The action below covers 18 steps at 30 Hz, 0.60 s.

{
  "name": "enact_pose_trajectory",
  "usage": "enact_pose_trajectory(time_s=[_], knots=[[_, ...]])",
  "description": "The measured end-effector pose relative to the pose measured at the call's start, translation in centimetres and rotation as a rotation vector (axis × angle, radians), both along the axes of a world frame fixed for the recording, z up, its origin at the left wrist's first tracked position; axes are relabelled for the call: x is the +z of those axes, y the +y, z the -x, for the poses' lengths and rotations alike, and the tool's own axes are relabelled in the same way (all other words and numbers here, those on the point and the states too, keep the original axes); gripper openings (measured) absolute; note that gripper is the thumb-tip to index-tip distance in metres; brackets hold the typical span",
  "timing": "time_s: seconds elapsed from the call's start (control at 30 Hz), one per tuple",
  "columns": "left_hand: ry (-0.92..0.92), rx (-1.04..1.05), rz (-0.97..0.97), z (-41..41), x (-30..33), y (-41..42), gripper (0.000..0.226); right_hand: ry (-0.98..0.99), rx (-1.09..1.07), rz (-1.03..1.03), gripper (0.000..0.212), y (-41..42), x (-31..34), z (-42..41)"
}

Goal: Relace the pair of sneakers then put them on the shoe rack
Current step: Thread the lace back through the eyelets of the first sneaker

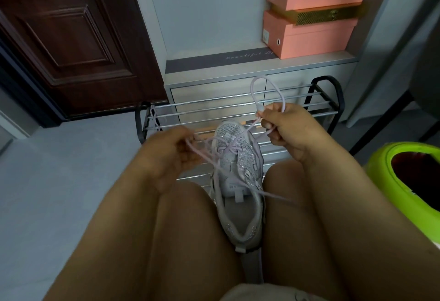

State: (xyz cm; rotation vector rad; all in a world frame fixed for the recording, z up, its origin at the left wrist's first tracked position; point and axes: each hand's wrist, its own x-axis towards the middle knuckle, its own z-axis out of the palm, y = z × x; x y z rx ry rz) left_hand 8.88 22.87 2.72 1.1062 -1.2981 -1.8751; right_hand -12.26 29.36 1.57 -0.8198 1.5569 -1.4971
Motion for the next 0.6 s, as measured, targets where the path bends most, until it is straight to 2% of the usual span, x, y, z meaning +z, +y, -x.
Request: enact_pose_trajectory(time_s=[0.07, 0.2, 0.27, 0.33, 0.37, 0.43, 0.5, 0.57, 0.6], knots=[[0.034, -0.004, -0.088, -1.7, 0.5, -1.5, 0.031, -0.041, 0.014, -0.004, 0.021, 0.1, 0.2, 0.1], [-0.16, 0.075, -0.078, -3.7, -0.1, -4.3, 0.034, -0.118, 0.069, -0.017, 0.022, 0.2, 0.6, 0.1], [-0.457, 0.099, 0.105, -3.8, -0.4, -5.0, 0.034, -0.161, 0.122, 0.005, 0.022, 0.3, 0.9, -0.1], [-0.809, 0.116, 0.396, -3.5, -0.2, -4.9, 0.034, -0.195, 0.147, 0.032, 0.024, 0.4, 1.3, -0.2], [-0.841, 0.115, 0.545, -3.0, 0.0, -4.3, 0.03, -0.217, 0.151, 0.041, 0.024, 0.4, 1.6, -0.3], [-0.712, 0.014, 0.741, -1.6, 0.9, -2.2, 0.017, -0.306, 0.182, 0.074, 0.019, 0.2, 2.2, -0.5], [-0.529, -0.201, 0.735, 0.2, 1.4, 0.0, 0.006, -0.388, 0.229, 0.116, 0.013, -0.1, 2.6, -0.8], [-0.413, -0.391, 0.695, 2.2, 0.7, 1.3, 0.014, -0.411, 0.254, 0.139, 0.012, -0.4, 2.7, -1.2], [-0.408, -0.421, 0.721, 3.0, 0.2, 1.6, 0.013, -0.411, 0.256, 0.148, 0.012, -0.5, 2.8, -1.4]])
